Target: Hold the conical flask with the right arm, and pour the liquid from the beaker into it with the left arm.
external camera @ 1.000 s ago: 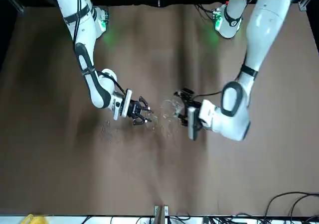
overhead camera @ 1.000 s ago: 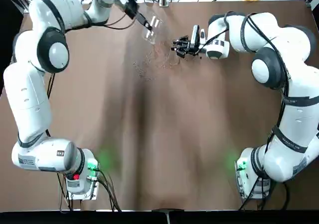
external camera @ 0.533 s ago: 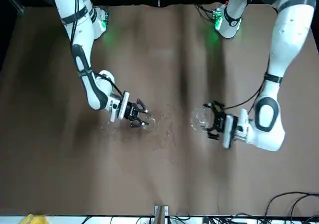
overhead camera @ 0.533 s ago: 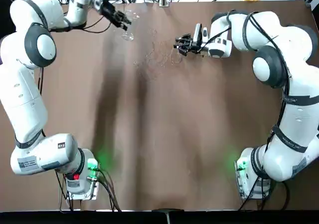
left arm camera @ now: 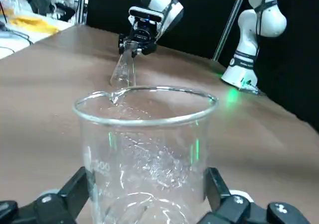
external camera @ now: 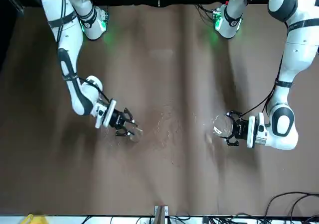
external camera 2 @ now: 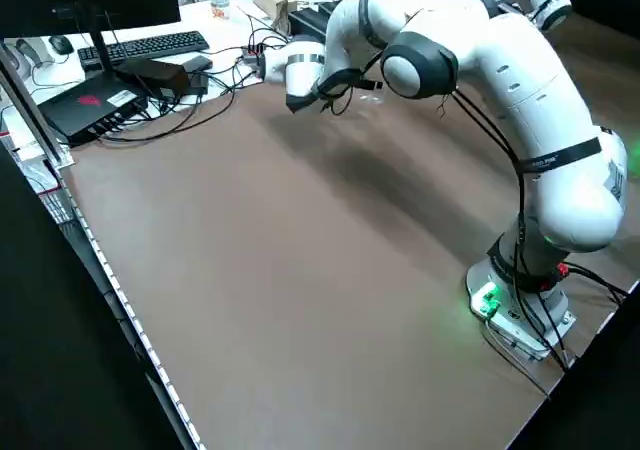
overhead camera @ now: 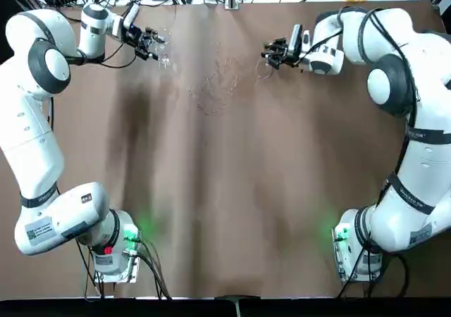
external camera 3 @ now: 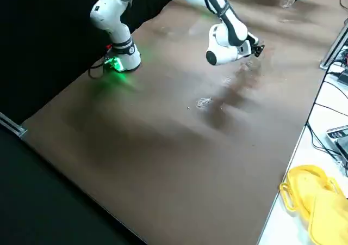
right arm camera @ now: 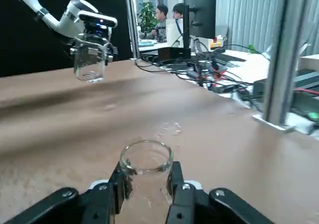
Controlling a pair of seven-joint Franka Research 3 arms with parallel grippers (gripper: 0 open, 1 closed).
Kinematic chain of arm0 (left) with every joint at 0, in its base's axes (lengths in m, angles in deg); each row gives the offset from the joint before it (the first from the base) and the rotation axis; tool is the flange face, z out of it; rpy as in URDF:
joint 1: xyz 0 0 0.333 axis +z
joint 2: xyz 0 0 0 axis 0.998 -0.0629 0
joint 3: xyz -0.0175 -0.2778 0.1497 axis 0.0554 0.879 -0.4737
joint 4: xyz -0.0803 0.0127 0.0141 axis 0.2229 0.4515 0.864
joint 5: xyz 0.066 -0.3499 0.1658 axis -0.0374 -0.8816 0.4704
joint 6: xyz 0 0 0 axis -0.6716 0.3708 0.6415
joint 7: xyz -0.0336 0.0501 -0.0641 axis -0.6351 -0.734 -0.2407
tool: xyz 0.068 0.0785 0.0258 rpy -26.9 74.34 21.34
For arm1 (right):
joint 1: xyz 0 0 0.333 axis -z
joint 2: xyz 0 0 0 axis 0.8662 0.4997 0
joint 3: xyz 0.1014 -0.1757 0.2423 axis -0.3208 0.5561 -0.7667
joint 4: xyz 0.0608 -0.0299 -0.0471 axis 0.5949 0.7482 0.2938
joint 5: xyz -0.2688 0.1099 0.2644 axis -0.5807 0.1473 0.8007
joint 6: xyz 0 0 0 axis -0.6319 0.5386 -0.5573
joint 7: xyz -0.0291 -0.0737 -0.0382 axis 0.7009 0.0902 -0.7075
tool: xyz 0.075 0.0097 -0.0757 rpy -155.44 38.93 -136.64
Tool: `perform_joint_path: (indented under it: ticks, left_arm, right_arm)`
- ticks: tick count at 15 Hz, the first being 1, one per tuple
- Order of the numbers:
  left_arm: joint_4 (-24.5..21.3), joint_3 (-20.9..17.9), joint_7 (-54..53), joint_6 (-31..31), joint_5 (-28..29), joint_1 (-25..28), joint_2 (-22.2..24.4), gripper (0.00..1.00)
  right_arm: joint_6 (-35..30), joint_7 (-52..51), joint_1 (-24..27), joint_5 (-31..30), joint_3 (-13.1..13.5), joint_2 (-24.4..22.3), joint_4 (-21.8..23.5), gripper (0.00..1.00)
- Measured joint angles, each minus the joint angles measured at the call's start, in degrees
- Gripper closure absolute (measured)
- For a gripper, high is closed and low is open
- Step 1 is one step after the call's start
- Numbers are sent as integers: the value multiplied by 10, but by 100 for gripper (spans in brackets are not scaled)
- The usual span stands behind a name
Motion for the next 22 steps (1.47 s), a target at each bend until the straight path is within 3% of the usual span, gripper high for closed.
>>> perform_joint_path:
  ticks: [3, 6, 11, 15, 19, 22]
  left_arm:
    - [0, -2, -61, 0, -1, 13, -13, 2]
    - [0, -3, -114, 0, -9, 25, -24, 2]
    - [0, -8, -164, -8, -13, 41, -46, 2]
    - [0, -9, -204, -18, -33, 47, -74, 2]
    - [1, -16, -218, -19, -37, 48, -84, 2]
    - [2, -30, -218, -19, -37, 48, -85, 2]
  right_arm:
    - [-18, -17, 51, -46, -1, -5, 7, 61]
    - [-78, -30, 133, -120, 0, -5, 17, 61]
    - [-187, -19, 279, -305, 1, -5, 16, 61]
    - [-253, -10, 383, -426, 2, -5, -9, 61]
    - [-270, -8, 443, -463, 3, -1, -21, 61]
    - [-276, -7, 450, -471, 2, 11, -24, 61]
